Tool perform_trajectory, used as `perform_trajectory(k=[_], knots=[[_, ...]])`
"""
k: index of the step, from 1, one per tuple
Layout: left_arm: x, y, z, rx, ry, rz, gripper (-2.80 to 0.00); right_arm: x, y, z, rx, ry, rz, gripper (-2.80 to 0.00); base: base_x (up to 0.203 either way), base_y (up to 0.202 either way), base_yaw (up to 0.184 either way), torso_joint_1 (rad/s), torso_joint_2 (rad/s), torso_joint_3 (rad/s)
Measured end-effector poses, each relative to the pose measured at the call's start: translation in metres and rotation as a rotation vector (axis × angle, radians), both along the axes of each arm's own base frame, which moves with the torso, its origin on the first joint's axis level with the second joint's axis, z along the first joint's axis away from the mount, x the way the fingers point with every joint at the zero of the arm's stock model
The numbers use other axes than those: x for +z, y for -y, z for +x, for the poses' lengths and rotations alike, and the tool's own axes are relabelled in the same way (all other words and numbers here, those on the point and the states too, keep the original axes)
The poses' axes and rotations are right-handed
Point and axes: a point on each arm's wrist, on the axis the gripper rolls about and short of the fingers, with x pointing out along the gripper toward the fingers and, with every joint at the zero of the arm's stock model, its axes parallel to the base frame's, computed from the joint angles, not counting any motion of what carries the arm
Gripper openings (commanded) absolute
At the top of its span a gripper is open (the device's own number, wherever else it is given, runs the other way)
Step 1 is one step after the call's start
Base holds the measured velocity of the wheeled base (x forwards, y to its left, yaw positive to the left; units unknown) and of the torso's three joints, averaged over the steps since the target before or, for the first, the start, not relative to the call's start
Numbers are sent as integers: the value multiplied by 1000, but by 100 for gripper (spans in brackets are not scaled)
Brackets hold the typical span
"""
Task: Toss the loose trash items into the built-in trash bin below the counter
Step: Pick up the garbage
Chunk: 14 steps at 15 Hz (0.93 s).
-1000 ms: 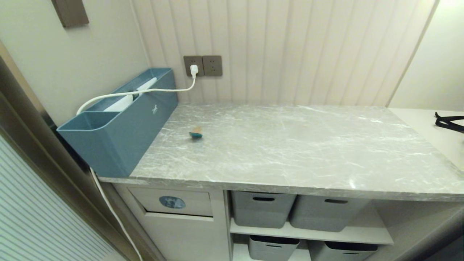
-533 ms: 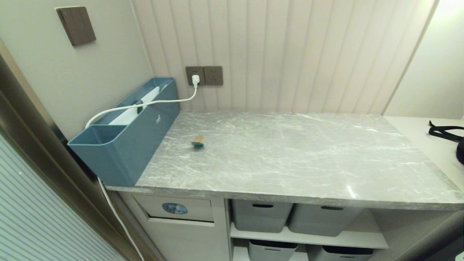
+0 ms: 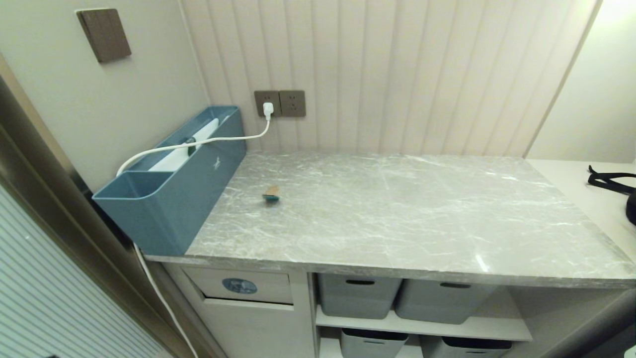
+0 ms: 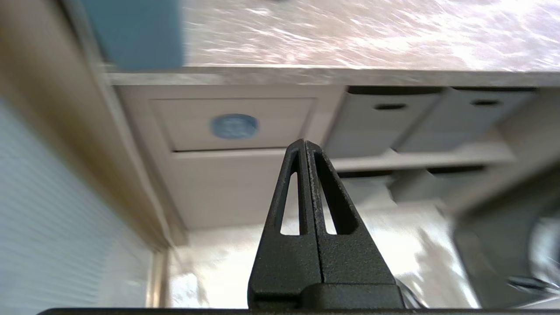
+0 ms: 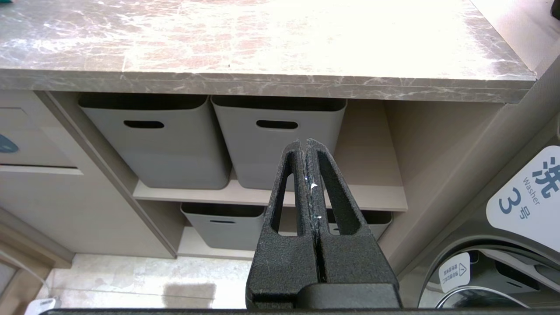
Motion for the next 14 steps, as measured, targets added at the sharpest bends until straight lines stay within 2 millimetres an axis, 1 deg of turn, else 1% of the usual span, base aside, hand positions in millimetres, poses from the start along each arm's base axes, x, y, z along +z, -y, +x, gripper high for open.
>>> perform_trajectory(k=[1, 3, 4, 6, 9, 11, 14], knots=[[10, 1, 18, -24, -31, -6, -280, 0, 0, 0, 0, 1, 1, -280, 0, 0, 0, 0, 0, 0], [31, 2, 64, -67, -96, -19, -280, 1, 0, 0, -1, 2, 2, -280, 0, 0, 0, 0, 0, 0], [37, 3, 87, -88, -129, -25, 0, 1, 0, 0, -1, 2, 2, -280, 0, 0, 0, 0, 0, 0], [44, 6, 136, -132, -194, -38, 0, 1, 0, 0, -1, 2, 4, -280, 0, 0, 0, 0, 0, 0], [54, 18, 198, -197, -236, -40, 0, 1, 0, 0, -1, 3, 4, -280, 0, 0, 0, 0, 0, 0], [60, 36, 230, -235, -255, -20, 0, 1, 0, 0, -1, 3, 4, -280, 0, 0, 0, 0, 0, 0], [68, 75, 272, -236, -271, 40, 0, 1, 0, 0, -1, 3, 4, -280, 0, 0, 0, 0, 0, 0]])
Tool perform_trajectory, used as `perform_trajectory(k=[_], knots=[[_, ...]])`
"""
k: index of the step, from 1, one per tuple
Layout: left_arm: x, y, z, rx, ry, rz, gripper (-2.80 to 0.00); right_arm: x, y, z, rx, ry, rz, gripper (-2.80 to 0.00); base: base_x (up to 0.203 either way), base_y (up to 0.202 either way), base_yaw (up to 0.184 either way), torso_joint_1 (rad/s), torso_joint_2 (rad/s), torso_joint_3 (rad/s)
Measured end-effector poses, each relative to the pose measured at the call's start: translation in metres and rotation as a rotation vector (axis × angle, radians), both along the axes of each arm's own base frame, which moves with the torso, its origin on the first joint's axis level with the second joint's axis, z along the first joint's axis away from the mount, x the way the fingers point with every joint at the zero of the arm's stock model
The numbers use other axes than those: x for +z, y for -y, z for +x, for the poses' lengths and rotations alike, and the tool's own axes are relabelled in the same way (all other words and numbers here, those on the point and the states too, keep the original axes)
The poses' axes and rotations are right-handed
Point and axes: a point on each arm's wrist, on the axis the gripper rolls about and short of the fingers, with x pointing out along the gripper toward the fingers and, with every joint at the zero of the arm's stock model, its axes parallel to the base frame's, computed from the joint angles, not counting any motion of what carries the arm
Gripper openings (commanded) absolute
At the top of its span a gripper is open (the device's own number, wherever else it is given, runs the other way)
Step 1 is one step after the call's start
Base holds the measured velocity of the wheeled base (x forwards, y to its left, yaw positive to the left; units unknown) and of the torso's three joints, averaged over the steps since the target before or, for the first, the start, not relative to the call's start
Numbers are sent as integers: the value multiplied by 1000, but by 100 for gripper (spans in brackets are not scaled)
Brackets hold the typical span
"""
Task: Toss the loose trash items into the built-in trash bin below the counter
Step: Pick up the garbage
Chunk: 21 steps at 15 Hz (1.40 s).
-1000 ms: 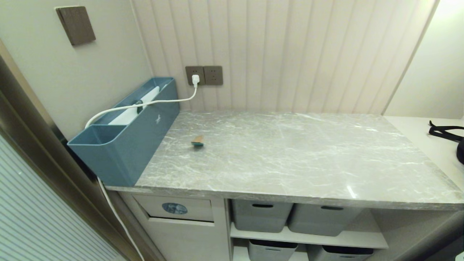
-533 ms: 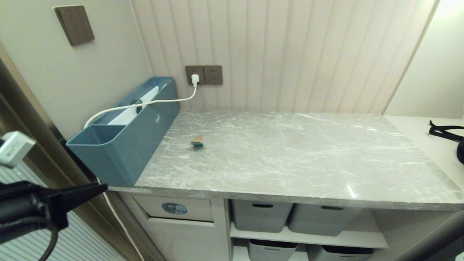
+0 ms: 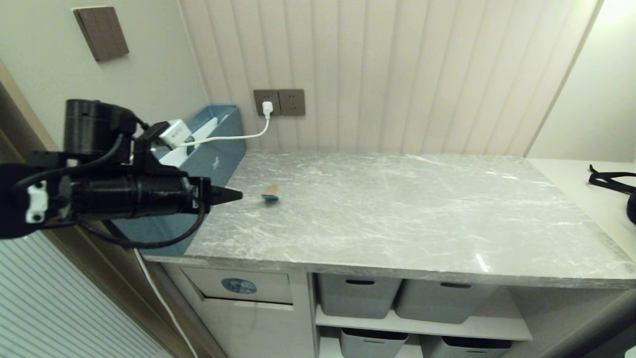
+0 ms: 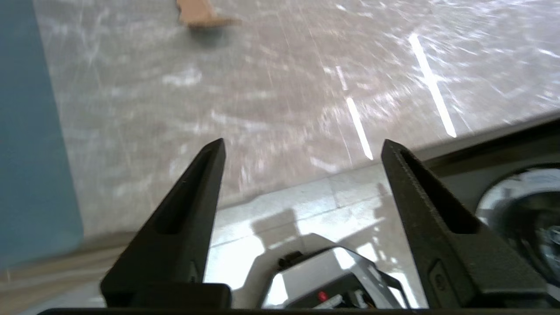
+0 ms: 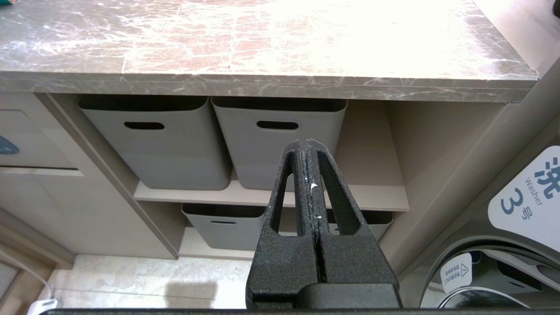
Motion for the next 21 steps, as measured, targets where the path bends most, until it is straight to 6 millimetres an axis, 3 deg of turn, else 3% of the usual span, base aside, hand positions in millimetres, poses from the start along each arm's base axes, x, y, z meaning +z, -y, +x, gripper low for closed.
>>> perform_trajectory(k=[3, 6, 9, 11, 16, 21], knots=[[-9, 31, 46, 45, 30, 111, 0, 0, 0, 0, 0, -1, 0, -280, 0, 0, 0, 0, 0, 0], [-34, 48, 96, 73, 68, 252, 0, 0, 0, 0, 0, 0, 0, -280, 0, 0, 0, 0, 0, 0], [-46, 56, 137, 85, 167, 385, 0, 0, 0, 0, 0, 0, 0, -280, 0, 0, 0, 0, 0, 0], [-56, 47, 158, 53, 221, 501, 0, 0, 0, 0, 0, -1, 0, -280, 0, 0, 0, 0, 0, 0], [-77, 27, 176, -77, 237, 538, 0, 0, 0, 0, 0, -1, 0, -280, 0, 0, 0, 0, 0, 0], [-80, 39, 173, -142, 217, 418, 0, 0, 0, 0, 0, -1, 0, -280, 0, 0, 0, 0, 0, 0]])
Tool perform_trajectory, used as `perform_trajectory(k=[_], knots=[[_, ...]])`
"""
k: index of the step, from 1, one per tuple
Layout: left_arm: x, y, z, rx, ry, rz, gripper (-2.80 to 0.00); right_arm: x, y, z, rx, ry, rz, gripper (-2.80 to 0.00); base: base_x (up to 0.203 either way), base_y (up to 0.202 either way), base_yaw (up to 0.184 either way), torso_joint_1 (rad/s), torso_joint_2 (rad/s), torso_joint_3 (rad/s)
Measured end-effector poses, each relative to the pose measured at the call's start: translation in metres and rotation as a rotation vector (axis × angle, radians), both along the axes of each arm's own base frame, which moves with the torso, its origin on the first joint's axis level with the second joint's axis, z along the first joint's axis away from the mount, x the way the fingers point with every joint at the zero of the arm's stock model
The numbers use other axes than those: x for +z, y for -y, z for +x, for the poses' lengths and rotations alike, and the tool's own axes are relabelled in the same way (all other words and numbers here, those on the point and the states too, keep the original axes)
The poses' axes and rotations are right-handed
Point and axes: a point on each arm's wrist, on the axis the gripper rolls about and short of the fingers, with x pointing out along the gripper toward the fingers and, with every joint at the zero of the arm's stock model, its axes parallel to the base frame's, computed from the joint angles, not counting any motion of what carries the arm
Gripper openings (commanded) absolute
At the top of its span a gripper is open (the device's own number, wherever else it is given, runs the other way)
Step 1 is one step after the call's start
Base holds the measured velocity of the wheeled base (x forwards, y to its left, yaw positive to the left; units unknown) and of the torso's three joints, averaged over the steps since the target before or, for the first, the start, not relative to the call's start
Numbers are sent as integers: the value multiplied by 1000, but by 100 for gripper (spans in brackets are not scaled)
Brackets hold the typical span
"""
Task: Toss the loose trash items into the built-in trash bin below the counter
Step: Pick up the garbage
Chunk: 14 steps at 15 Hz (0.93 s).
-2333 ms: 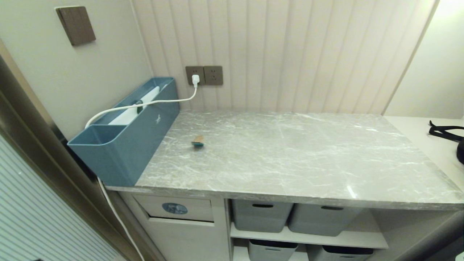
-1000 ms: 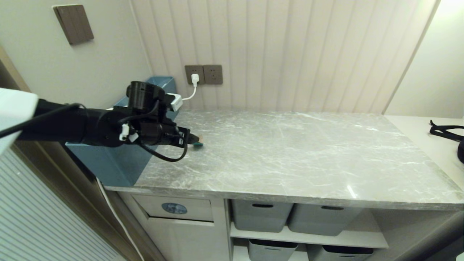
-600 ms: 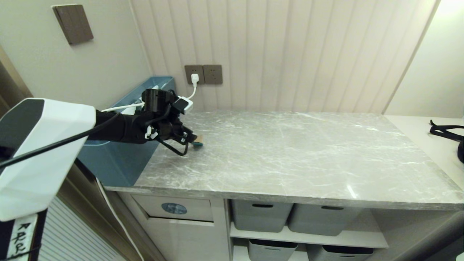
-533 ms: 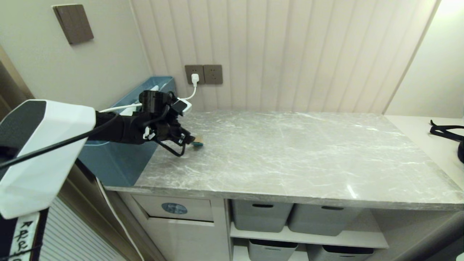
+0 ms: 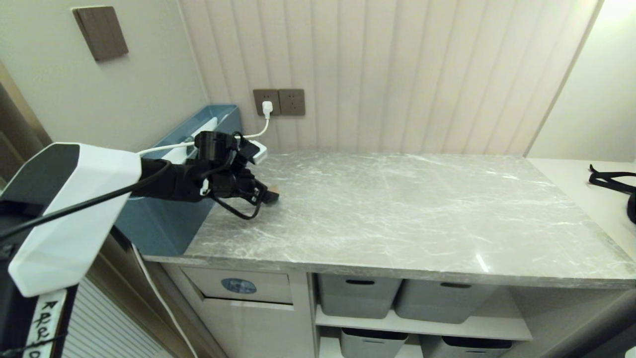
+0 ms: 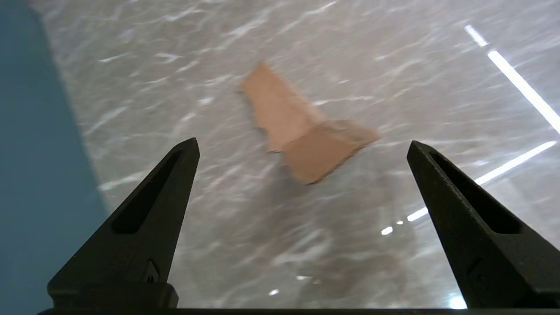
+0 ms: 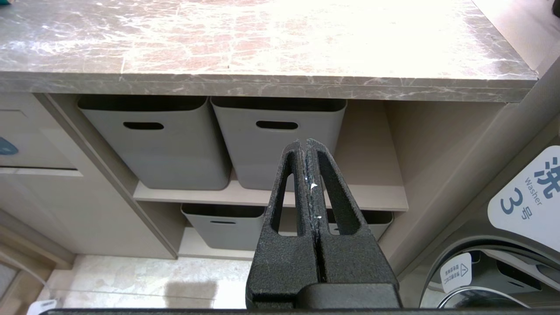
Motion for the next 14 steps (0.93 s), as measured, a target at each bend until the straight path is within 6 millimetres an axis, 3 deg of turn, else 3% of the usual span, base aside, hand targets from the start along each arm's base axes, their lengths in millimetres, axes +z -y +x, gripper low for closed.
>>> perform_trajectory(k=[4, 8, 14], knots=[[-7, 13, 1, 19, -29, -88, 0, 0, 0, 0, 0, 0, 0, -280, 0, 0, 0, 0, 0, 0], [-26, 16, 11, 56, -31, -115, 0, 0, 0, 0, 0, 0, 0, -280, 0, 0, 0, 0, 0, 0], [-38, 19, 18, 113, -54, -158, 0, 0, 0, 0, 0, 0, 0, -280, 0, 0, 0, 0, 0, 0]])
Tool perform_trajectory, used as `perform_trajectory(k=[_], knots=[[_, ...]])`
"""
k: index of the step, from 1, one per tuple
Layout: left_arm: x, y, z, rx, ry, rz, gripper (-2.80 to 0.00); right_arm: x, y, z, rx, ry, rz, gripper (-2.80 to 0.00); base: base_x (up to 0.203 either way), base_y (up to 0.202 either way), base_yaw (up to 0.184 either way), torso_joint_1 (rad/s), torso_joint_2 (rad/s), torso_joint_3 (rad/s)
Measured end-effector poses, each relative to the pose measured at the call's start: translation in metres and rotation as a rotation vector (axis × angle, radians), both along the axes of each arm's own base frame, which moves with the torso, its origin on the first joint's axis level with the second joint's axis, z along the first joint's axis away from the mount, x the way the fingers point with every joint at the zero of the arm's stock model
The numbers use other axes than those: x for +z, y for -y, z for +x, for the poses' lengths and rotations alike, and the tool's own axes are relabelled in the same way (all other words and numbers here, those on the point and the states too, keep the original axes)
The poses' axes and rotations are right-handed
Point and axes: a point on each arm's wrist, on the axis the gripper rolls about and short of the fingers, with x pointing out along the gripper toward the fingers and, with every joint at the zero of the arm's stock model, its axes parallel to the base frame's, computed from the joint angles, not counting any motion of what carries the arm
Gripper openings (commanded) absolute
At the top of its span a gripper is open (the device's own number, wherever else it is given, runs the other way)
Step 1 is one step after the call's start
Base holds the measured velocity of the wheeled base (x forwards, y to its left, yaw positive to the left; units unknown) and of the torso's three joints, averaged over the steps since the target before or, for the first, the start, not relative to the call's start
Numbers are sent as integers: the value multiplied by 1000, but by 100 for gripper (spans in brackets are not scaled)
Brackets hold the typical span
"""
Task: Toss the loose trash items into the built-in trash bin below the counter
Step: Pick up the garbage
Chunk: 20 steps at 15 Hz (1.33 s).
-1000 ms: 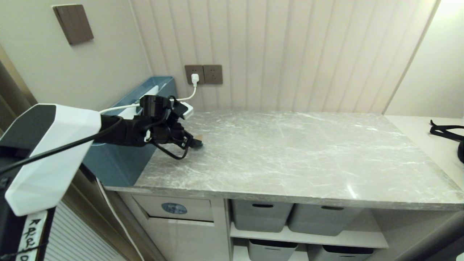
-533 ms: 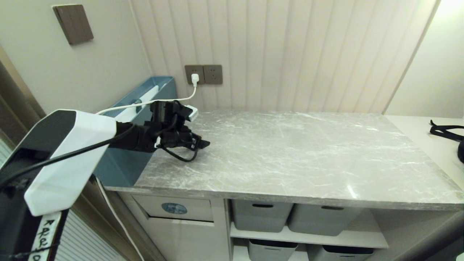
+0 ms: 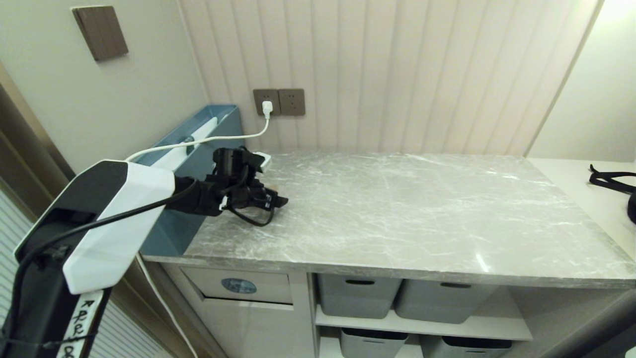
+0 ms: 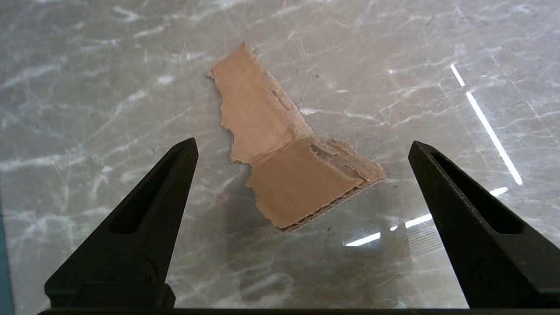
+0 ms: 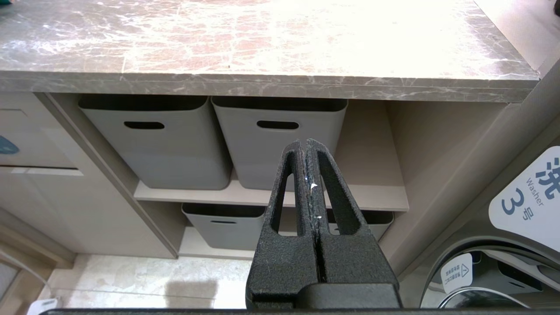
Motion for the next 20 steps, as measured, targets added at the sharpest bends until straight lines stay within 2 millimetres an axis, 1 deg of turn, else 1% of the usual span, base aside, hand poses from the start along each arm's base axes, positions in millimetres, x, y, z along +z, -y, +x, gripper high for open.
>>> perform_trajectory(k=[2, 5, 9, 13, 14, 15, 20], knots=[[-4, 0, 1, 14, -16, -21, 0, 0, 0, 0, 0, 0, 0, -280, 0, 0, 0, 0, 0, 0], [-6, 3, 5, 27, 11, -55, 0, 0, 0, 0, 0, 0, 0, -280, 0, 0, 0, 0, 0, 0], [-16, 5, 7, 50, 4, -47, 0, 0, 0, 0, 0, 0, 0, -280, 0, 0, 0, 0, 0, 0], [-20, 5, 11, 70, 17, -75, 0, 0, 0, 0, 0, 0, 0, -280, 0, 0, 0, 0, 0, 0], [-20, 5, 12, 73, 28, -84, -36, 0, 0, 0, 0, 0, 0, -280, 0, 0, 0, 0, 0, 0], [-21, 5, 12, 74, 32, -88, -280, 0, 0, 0, 0, 0, 0, -280, 0, 0, 0, 0, 0, 0], [-18, 2, 16, 80, 49, -96, -280, 0, 0, 0, 0, 0, 0, -280, 0, 0, 0, 0, 0, 0]])
